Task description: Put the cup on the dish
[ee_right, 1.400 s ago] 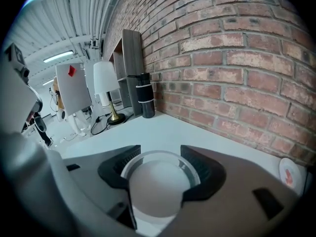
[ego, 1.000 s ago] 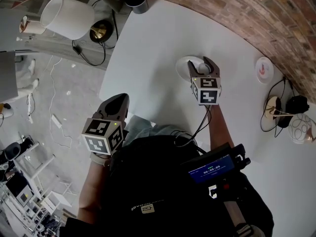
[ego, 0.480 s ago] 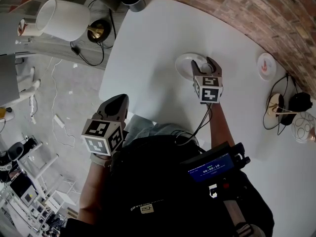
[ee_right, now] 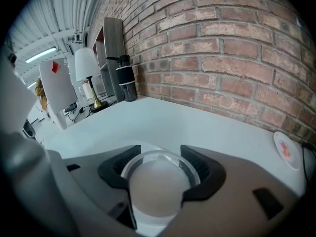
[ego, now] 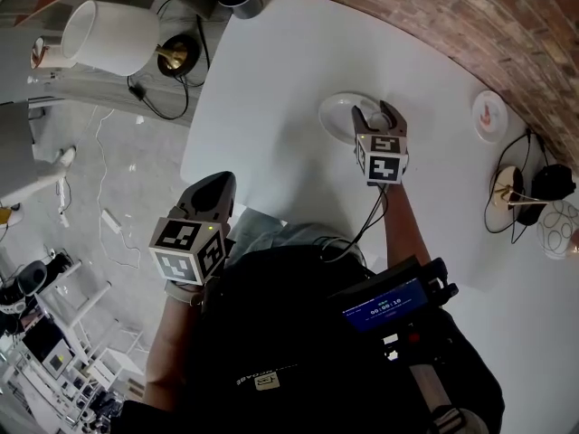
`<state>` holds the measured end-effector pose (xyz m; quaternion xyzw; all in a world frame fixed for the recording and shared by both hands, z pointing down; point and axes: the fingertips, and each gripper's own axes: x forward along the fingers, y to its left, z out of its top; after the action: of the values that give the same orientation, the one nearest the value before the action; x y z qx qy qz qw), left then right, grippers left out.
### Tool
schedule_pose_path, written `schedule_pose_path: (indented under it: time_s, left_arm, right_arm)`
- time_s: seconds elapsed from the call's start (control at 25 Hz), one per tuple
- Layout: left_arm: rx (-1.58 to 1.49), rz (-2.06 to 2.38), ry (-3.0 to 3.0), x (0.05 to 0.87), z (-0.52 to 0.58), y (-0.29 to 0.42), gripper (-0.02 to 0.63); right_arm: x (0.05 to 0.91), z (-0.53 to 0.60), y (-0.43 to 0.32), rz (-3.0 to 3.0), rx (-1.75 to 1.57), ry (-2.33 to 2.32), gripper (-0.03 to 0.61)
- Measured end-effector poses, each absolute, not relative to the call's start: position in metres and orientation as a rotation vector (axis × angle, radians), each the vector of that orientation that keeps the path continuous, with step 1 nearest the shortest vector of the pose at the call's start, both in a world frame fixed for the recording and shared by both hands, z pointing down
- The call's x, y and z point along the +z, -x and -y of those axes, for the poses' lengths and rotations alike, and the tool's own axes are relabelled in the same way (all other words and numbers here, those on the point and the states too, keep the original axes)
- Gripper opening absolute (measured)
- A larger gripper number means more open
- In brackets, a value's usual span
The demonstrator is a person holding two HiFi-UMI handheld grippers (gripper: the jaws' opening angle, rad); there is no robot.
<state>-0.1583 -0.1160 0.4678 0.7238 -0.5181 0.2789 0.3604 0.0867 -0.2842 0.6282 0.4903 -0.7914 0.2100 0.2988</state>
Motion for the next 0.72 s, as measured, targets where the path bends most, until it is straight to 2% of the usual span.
schedule_pose_path:
  time_s: [0.72]
  left_arm:
    - [0.718, 1.341, -1.862, 0.4681, 0.1122, 0.1534, 0.005]
  right_arm:
    - [0.6271, 0.2861, -0.0801, 2.127, 0.475, -1.294, 0.255]
